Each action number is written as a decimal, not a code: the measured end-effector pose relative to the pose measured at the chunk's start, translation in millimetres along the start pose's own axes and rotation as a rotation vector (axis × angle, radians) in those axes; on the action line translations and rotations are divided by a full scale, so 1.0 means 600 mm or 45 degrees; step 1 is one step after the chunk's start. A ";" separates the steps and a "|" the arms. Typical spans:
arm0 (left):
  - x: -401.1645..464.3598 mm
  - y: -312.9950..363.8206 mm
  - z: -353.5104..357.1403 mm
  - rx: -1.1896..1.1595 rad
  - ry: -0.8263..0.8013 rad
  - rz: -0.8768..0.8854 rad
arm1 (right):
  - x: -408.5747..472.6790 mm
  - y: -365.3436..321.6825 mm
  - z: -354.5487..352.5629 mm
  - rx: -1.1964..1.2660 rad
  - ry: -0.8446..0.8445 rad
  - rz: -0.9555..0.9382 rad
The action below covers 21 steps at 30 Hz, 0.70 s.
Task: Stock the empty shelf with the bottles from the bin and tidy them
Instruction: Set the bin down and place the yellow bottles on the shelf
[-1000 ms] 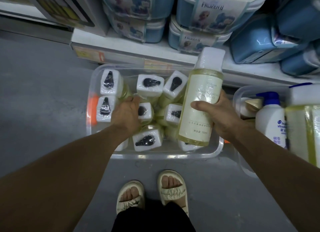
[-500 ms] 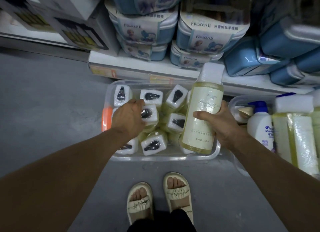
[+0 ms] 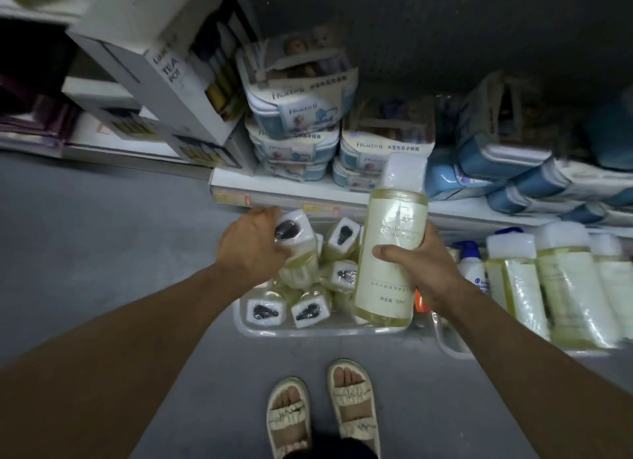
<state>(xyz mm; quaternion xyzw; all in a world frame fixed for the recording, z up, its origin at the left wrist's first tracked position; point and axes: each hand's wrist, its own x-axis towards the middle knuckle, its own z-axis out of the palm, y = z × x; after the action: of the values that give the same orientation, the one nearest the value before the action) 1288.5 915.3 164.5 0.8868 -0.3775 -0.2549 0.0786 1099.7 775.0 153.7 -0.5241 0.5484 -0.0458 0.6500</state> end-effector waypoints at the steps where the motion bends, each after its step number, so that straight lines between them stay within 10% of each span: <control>1: -0.007 0.008 -0.022 -0.004 -0.003 0.001 | -0.014 -0.018 -0.001 -0.010 0.001 -0.018; 21: -0.250 0.129 -0.537 -0.177 0.471 0.096 | -0.401 -0.471 -0.026 -0.228 -0.055 -0.616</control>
<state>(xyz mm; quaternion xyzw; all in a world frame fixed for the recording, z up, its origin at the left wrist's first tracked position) 1317.1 950.1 525.6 0.8962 -0.3709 -0.1100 0.2171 1138.8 791.6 522.8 -0.6964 0.3950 -0.1400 0.5826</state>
